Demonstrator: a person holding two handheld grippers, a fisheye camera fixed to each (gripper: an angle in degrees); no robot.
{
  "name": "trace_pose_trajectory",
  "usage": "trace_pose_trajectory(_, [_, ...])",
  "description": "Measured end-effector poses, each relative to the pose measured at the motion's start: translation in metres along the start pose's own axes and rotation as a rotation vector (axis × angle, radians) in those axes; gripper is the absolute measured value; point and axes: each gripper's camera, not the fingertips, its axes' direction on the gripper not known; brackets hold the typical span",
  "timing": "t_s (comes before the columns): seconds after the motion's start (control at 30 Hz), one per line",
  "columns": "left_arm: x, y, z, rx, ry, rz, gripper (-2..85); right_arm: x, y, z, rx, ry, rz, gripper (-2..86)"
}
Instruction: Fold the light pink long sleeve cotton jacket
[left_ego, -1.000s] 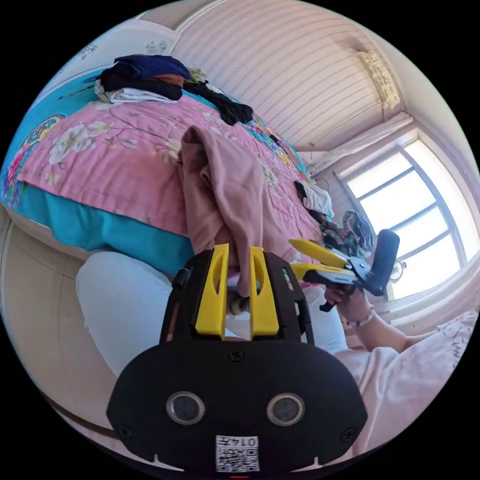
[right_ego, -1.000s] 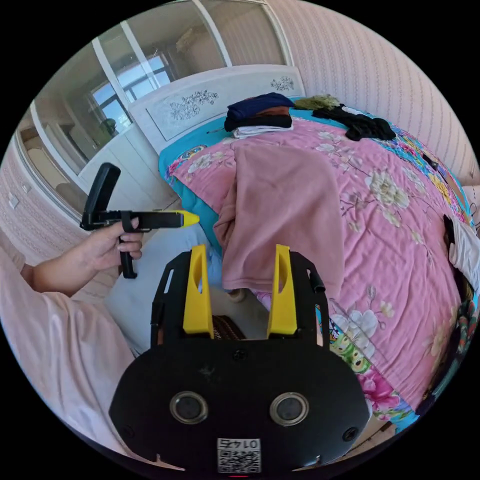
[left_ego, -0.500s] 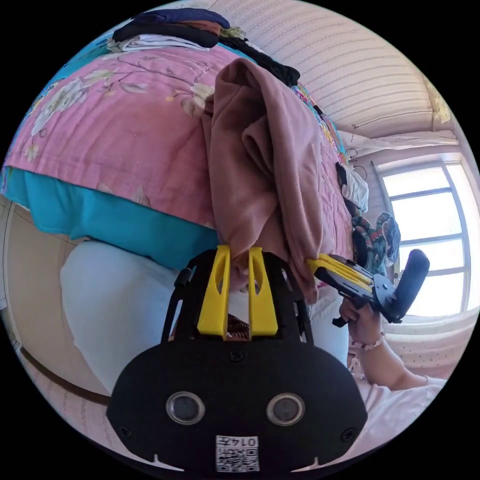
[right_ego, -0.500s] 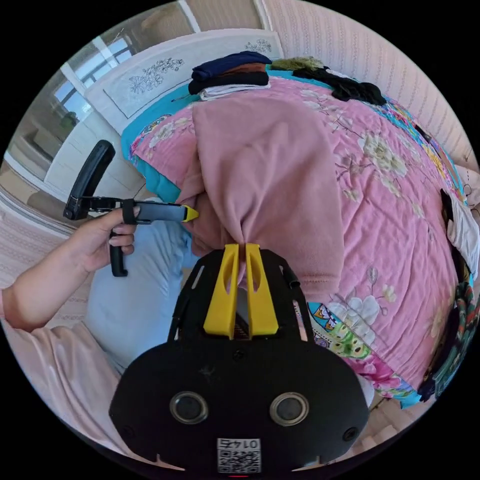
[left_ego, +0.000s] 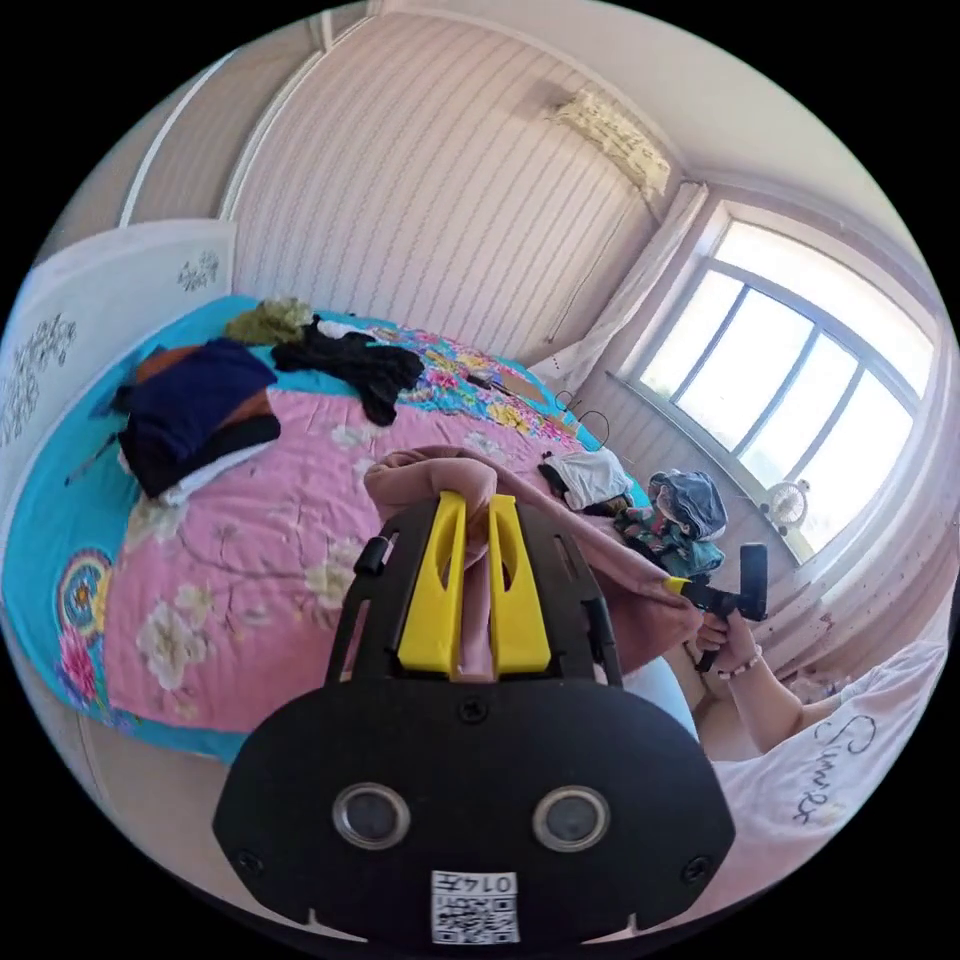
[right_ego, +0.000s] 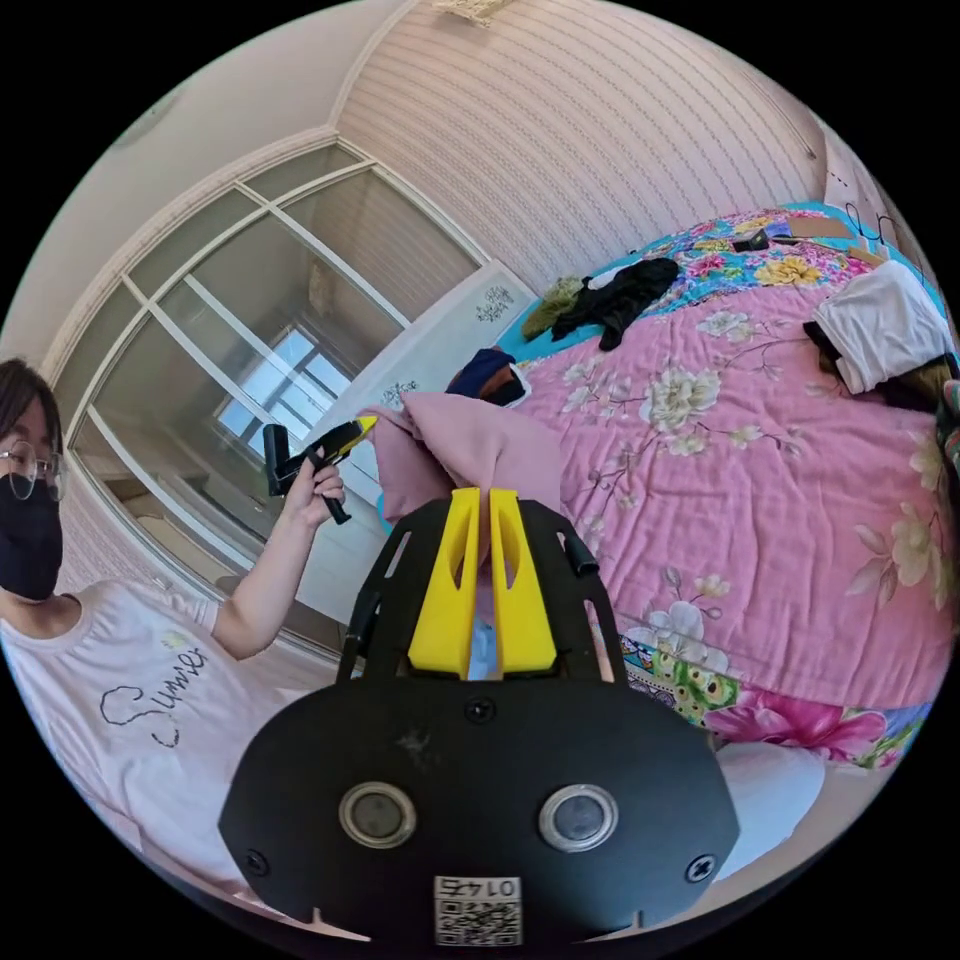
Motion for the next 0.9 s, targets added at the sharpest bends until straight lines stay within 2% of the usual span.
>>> trace_pose_trajectory(0.1, [0.06,-0.062,0.035,-0.04,0.019,0.198,3.9,0.009,0.014,-0.028,0.05,0.03,0.03,0.7])
trace_pose_trajectory(0.2, [0.11,-0.094,0.107,-0.166,0.024,0.319,4.6,0.03,0.035,-0.049,0.076,0.084,0.116,0.6])
trace_pose_trajectory(0.33, [0.136,-0.071,0.211,-0.389,0.003,0.311,5.8,0.076,0.072,-0.065,0.023,0.302,0.335,0.4])
trace_pose_trajectory(0.47, [0.139,-0.036,0.209,-0.35,0.074,0.308,5.7,0.095,0.09,-0.078,-0.027,0.395,0.412,0.0])
trace_pose_trajectory(0.57, [0.134,0.01,0.186,-0.323,0.06,0.33,5.4,0.099,0.089,-0.085,-0.024,0.366,0.394,0.1])
trace_pose_trajectory(0.67, [0.117,0.071,0.181,-0.371,0.0,0.257,5.4,0.095,0.074,-0.067,-0.079,0.329,0.3,0.8])
trace_pose_trajectory(0.8, [0.086,0.136,0.195,-0.49,0.02,0.034,6.2,0.073,0.048,-0.005,-0.218,0.233,0.119,3.9])
trace_pose_trajectory(0.9, [0.088,0.144,0.206,-0.49,-0.005,0.025,7.7,0.058,0.039,0.05,-0.351,0.214,0.031,7.4])
